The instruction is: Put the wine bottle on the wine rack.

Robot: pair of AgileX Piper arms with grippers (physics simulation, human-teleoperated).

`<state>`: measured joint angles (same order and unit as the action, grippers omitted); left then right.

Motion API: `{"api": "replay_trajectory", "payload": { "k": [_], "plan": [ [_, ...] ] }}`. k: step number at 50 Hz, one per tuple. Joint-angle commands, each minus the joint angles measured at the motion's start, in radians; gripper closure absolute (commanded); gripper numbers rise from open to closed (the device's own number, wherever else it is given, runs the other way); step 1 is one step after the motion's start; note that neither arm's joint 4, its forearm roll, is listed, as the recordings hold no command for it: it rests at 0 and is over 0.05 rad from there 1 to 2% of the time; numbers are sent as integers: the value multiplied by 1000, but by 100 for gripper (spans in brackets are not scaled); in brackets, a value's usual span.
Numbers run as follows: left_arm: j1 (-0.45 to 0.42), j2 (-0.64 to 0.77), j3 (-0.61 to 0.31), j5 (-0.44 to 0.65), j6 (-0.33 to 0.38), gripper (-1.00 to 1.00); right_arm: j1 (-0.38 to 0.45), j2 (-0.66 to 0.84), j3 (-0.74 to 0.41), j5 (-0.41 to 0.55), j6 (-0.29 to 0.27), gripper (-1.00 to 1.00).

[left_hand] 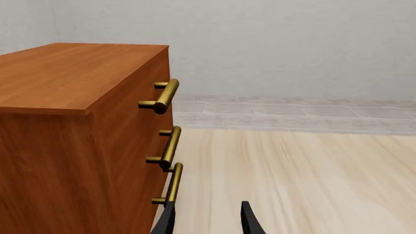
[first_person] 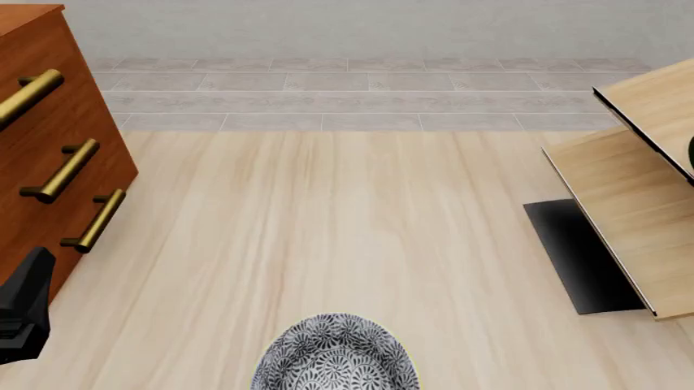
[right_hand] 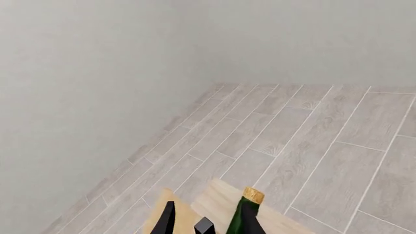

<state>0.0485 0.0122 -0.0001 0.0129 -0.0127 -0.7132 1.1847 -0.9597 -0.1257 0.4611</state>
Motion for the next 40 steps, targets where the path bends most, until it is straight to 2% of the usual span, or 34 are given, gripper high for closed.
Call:
{"api": "replay_trajectory", "payload": {
  "k": [1,25,30,40],
  "plan": [
    [-1,0,0,1,-1,-100,8,-32,-9,24,-6,-100],
    [-6,19,0,-24,6,-100,65,-211,39,85,-33,-100],
    [-3,38,0,-45,4,-100,103,-259,31,130,-86,-100],
    [-9,74,0,-88,12,-100,154,-327,33,186,-130,-100]
  ]
}}
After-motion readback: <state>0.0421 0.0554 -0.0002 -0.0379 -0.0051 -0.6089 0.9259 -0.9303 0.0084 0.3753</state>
